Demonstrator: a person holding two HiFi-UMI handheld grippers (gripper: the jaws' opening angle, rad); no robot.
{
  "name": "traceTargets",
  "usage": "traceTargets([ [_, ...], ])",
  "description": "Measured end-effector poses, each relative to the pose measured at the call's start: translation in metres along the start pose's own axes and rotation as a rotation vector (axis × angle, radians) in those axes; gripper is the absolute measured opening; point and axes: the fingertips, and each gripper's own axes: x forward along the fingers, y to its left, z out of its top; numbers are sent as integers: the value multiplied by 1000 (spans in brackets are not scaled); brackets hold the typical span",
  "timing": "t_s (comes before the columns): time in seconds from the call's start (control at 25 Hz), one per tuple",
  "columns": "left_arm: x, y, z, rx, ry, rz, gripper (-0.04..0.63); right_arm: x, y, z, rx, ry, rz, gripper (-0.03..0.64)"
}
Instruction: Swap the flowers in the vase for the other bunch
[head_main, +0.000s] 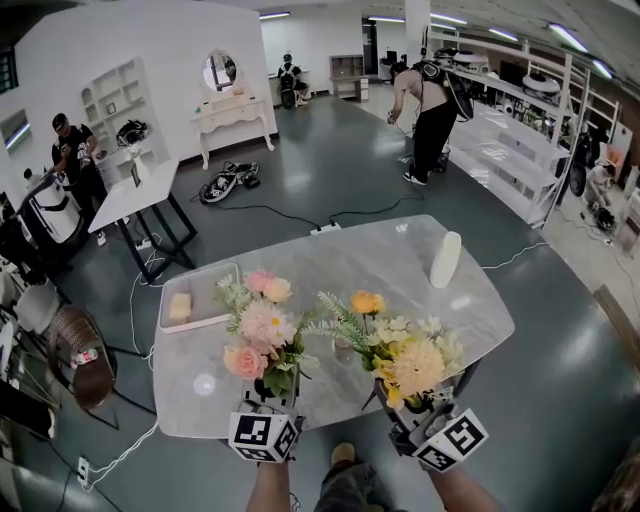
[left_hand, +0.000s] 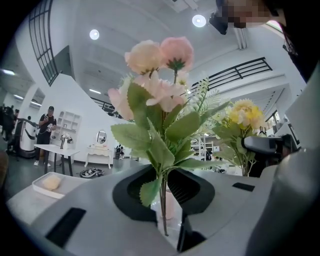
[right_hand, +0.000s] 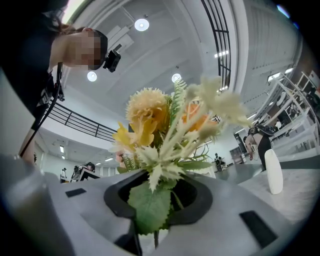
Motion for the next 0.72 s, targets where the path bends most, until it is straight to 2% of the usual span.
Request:
traceTargets([
  [0.4, 10, 17, -8, 7, 1, 8, 78, 38, -18, -4, -4, 12, 16, 117],
  [0.72, 44, 43, -9, -10, 1, -26, 78, 85, -44, -2, -26, 2, -8, 117],
])
